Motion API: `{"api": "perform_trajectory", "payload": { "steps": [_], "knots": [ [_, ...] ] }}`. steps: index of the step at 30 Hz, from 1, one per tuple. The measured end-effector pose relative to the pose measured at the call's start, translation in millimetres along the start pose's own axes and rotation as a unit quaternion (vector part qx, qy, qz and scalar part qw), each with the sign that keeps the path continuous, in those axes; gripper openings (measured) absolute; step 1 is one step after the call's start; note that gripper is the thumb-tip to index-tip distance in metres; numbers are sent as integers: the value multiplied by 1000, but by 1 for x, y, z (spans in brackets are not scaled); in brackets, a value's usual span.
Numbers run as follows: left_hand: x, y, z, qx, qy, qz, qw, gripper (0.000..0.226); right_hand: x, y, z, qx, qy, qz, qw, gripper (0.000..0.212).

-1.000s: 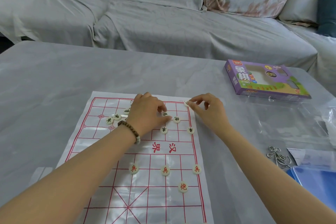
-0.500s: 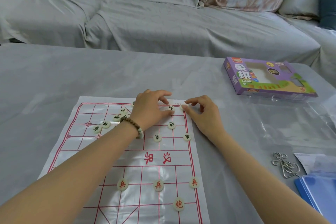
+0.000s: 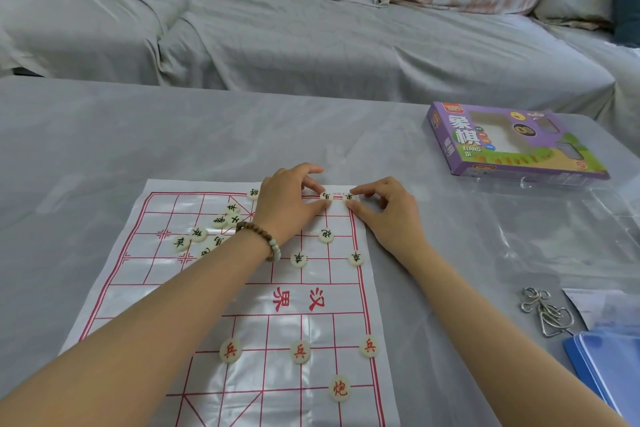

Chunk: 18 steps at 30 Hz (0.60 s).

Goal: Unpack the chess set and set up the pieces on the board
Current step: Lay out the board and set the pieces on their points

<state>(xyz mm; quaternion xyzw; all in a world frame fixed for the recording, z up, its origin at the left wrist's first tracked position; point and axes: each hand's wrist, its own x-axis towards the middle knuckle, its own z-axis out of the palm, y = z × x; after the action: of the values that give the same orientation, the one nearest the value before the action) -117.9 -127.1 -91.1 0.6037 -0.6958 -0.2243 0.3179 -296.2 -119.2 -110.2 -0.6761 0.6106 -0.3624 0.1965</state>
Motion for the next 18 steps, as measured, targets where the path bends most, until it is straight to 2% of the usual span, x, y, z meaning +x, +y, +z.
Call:
{"api": "perform_trajectory", "payload": {
  "steps": [10, 18],
  "knots": [
    [-4, -1, -4, 7, -8, -1, 1000, 50, -2, -3, -3, 8, -11, 13, 1000, 16],
    [-34, -40, -104, 8, 59, 5, 998, 26, -13, -30, -8, 88, 3, 28, 996, 17]
  ]
}}
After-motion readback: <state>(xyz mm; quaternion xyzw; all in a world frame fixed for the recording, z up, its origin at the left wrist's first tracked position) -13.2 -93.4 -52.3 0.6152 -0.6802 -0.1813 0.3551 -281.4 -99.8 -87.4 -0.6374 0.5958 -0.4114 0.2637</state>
